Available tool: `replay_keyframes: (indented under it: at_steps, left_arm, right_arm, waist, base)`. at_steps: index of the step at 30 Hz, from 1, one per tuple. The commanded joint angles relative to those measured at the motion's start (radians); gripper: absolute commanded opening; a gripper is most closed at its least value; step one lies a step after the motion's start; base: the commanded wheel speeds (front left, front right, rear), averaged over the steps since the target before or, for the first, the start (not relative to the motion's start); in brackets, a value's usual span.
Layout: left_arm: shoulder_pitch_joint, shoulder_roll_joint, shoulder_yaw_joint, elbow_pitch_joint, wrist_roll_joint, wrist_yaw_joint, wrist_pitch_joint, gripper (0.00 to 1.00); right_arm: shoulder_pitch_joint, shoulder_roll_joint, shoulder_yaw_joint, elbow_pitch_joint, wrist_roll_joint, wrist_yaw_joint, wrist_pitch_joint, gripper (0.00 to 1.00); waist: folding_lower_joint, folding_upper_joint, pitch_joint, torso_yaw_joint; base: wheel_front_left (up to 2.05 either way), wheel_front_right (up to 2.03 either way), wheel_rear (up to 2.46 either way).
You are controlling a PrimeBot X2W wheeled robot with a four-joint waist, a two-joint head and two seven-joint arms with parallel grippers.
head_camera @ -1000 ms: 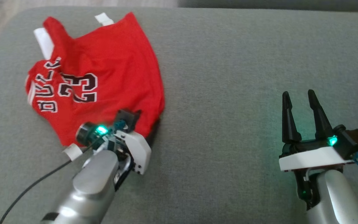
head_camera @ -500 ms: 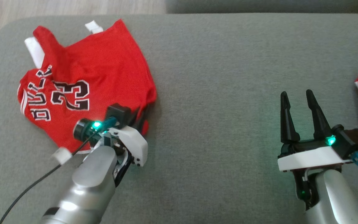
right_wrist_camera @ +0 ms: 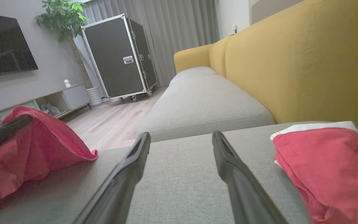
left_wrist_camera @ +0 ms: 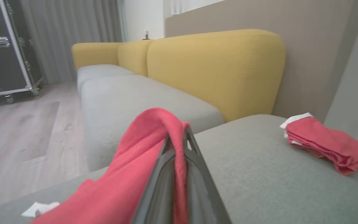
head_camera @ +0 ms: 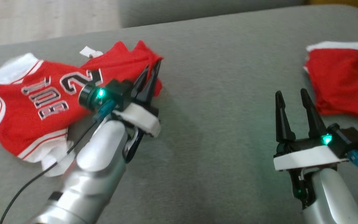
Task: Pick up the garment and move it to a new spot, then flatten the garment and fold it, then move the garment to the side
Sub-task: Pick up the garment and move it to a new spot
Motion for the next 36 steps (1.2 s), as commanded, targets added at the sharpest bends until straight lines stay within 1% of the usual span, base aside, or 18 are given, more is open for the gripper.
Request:
replay_keyframes:
  at_steps: [1, 9, 13, 14, 18, 22, 23, 24, 25, 27, 30, 33, 36]
  left_arm:
    - [-0.067, 0.003, 0.024, -0.036, 0.007, 0.002, -0.012, 0.0]
    - [-0.178, -0.02, -0.048, -0.019, 0.016, -0.007, -0.012, 0.0]
    - [-0.224, -0.023, -0.084, -0.022, -0.008, 0.001, -0.012, 0.0]
    - [-0.224, -0.023, -0.084, -0.022, -0.008, 0.001, -0.012, 0.0]
    - [-0.257, -0.023, -0.123, -0.049, -0.047, 0.03, -0.012, 0.0]
    - [-0.274, -0.023, -0.155, -0.079, -0.074, 0.06, -0.012, 0.0]
    - [-0.272, -0.023, -0.166, -0.074, -0.081, 0.063, -0.012, 0.3]
    - [-0.268, -0.023, -0.179, -0.062, -0.092, 0.061, -0.012, 0.93]
    - [-0.264, -0.023, -0.193, -0.048, -0.104, 0.056, -0.012, 1.0]
    - [-0.26, -0.023, -0.214, -0.019, -0.119, 0.054, -0.012, 1.0]
    - [-0.248, -0.023, -0.216, 0.005, -0.132, 0.059, -0.012, 1.0]
    - [-0.222, -0.023, -0.185, 0.009, -0.132, 0.068, -0.012, 1.0]
    - [-0.177, -0.018, -0.133, -0.006, -0.117, 0.076, -0.012, 1.0]
  right_arm:
    - [-0.049, -0.004, 0.026, -0.04, 0.008, 0.003, -0.011, 1.0]
    - [-0.073, -0.004, 0.06, -0.066, 0.038, 0.003, -0.011, 1.0]
    - [-0.085, -0.004, 0.069, -0.08, 0.059, 0.003, -0.011, 1.0]
    - [-0.085, -0.004, 0.069, -0.08, 0.059, 0.003, -0.011, 1.0]
    - [-0.089, -0.004, 0.08, -0.086, 0.072, 0.003, -0.011, 1.0]
    - [-0.092, -0.004, 0.082, -0.087, 0.075, 0.003, -0.011, 1.0]
    - [-0.094, -0.004, 0.081, -0.085, 0.075, 0.003, -0.011, 1.0]
    - [-0.095, -0.004, 0.082, -0.084, 0.075, 0.003, -0.011, 1.0]
    - [-0.097, -0.004, 0.081, -0.083, 0.074, 0.003, -0.011, 1.0]
    - [-0.098, -0.004, 0.076, -0.083, 0.071, 0.003, -0.011, 1.0]
    - [-0.094, -0.004, 0.068, -0.08, 0.06, 0.003, -0.011, 1.0]
    - [-0.085, -0.004, 0.06, -0.075, 0.041, 0.003, -0.011, 1.0]
    - [-0.075, -0.004, 0.042, -0.069, 0.018, 0.003, -0.011, 1.0]
  waist:
    - [0.0, 0.0, 0.029, -0.065]
    - [0.0, 0.0, 0.109, -0.228]
    - [0.0, 0.0, 0.148, -0.293]
    - [0.0, 0.0, 0.148, -0.293]
    - [0.0, 0.0, 0.176, -0.331]
    - [0.0, 0.0, 0.187, -0.34]
    - [0.0, 0.0, 0.187, -0.339]
    - [0.0, 0.0, 0.185, -0.336]
    - [0.0, 0.0, 0.182, -0.33]
    - [0.0, 0.0, 0.171, -0.313]
    - [0.0, 0.0, 0.146, -0.278]
    - [0.0, 0.0, 0.109, -0.233]
    - [0.0, 0.0, 0.061, -0.177]
  base:
    - [0.0, 0.0, 0.0]
    - [0.0, 0.0, 0.0]
    - [0.0, 0.0, 0.0]
    - [0.0, 0.0, 0.0]
    - [0.0, 0.0, 0.0]
    - [0.0, 0.0, 0.0]
    - [0.0, 0.0, 0.0]
    - [0.0, 0.0, 0.0]
    - [0.0, 0.0, 0.0]
    - [0.0, 0.0, 0.0]
    - [0.0, 0.0, 0.0]
    - [0.0, 0.0, 0.0]
    - [0.0, 0.0, 0.0]
